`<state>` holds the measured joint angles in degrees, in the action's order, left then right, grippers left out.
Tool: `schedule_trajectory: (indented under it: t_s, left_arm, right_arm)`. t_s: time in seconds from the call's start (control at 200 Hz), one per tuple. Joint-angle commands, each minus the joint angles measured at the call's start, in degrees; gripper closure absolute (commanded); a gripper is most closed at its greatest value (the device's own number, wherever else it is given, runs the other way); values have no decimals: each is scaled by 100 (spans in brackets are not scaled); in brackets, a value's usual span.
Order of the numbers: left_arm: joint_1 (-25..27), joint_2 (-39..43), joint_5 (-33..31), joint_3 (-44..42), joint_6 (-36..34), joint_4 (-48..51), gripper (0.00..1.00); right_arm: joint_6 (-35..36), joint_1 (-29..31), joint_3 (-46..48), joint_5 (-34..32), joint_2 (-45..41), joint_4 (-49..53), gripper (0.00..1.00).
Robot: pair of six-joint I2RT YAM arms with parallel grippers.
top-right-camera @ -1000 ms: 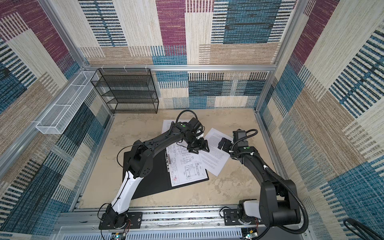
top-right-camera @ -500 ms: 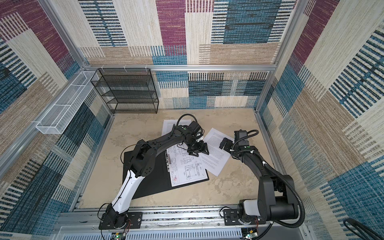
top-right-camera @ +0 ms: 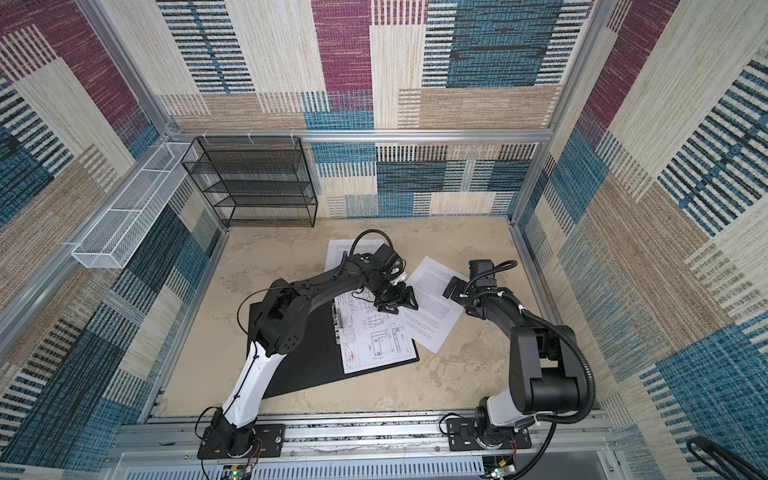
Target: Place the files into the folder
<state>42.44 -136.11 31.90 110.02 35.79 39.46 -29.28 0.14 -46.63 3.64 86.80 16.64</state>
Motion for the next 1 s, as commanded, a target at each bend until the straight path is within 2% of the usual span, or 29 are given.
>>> schedule_trajectory:
  t_s: [0.0, 0.225, 0.561, 0.992]
  left_arm:
    - [8, -230, -608, -138, 43, 768, 23]
    - [-36, -250, -676, -191, -10, 863, 23]
    - [-64, -297, -681, -191, -41, 896, 23]
    - [-104, -381, -695, -155, -16, 932, 23]
  right_arm:
    - [-3, -14, -97, -95, 225, -268, 0]
    - [-73, -13, 143, 492, 642, -581, 0]
    - [-231, 36, 794, 1653, 439, -965, 0]
    - [-730, 56, 1679, 2892, -911, -1084, 0]
